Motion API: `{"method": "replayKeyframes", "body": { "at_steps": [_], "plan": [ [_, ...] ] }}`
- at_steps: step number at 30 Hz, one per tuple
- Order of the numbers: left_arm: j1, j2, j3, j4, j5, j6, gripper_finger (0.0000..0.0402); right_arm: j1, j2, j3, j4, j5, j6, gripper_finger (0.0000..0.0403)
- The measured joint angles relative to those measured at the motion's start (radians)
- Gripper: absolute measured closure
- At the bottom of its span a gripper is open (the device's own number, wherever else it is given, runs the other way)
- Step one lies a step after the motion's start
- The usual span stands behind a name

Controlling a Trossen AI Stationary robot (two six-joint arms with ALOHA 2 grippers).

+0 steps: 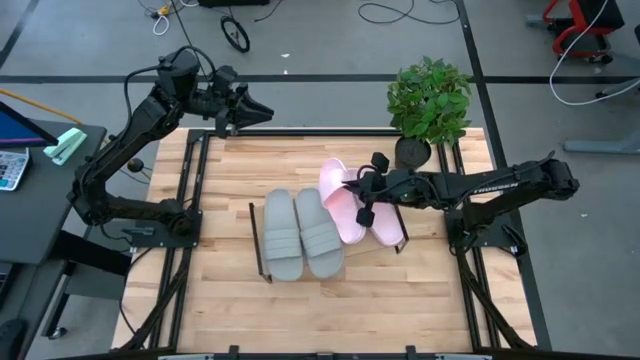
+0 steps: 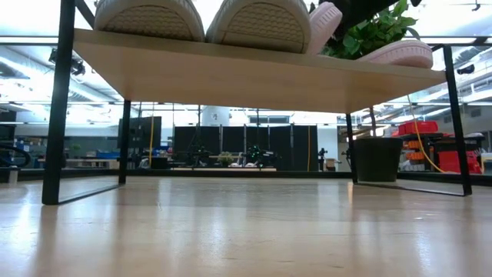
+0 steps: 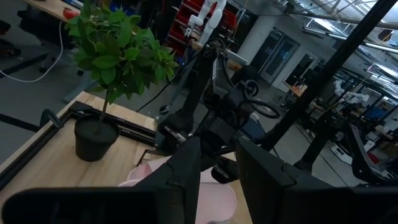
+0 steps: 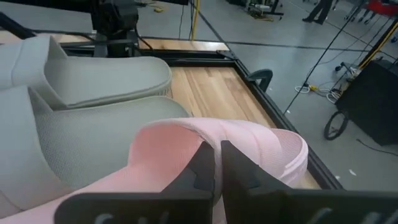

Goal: Pick and place slides into the shelf
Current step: Put the pink slide on the shelf

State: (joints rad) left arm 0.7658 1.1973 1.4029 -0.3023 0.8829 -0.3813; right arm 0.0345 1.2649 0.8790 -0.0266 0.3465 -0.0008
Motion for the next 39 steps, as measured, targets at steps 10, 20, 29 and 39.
{"method": "replayKeyframes", "body": {
  "at_steps": [10, 20, 29, 39],
  "plan": [
    [0.000, 0.000, 0.000, 0.005, 0.000, 0.010, 0.0294, -0.001, 0.002, -0.001, 0.028, -0.041, 0.014, 0.0393],
    [0.000, 0.000, 0.000, 0.004, 0.000, 0.011, 0.0294, 0.000, 0.004, -0.004, 0.067, -0.058, 0.037, 0.0393],
    [0.000, 0.000, 0.000, 0.015, 0.000, 0.011, 0.0294, -0.005, 0.004, -0.004, 0.084, -0.054, 0.093, 0.0394],
    [0.000, 0.000, 0.000, 0.019, 0.000, 0.011, 0.0294, -0.008, 0.016, -0.003, 0.096, -0.109, 0.133, 0.0394]
  ]
}}
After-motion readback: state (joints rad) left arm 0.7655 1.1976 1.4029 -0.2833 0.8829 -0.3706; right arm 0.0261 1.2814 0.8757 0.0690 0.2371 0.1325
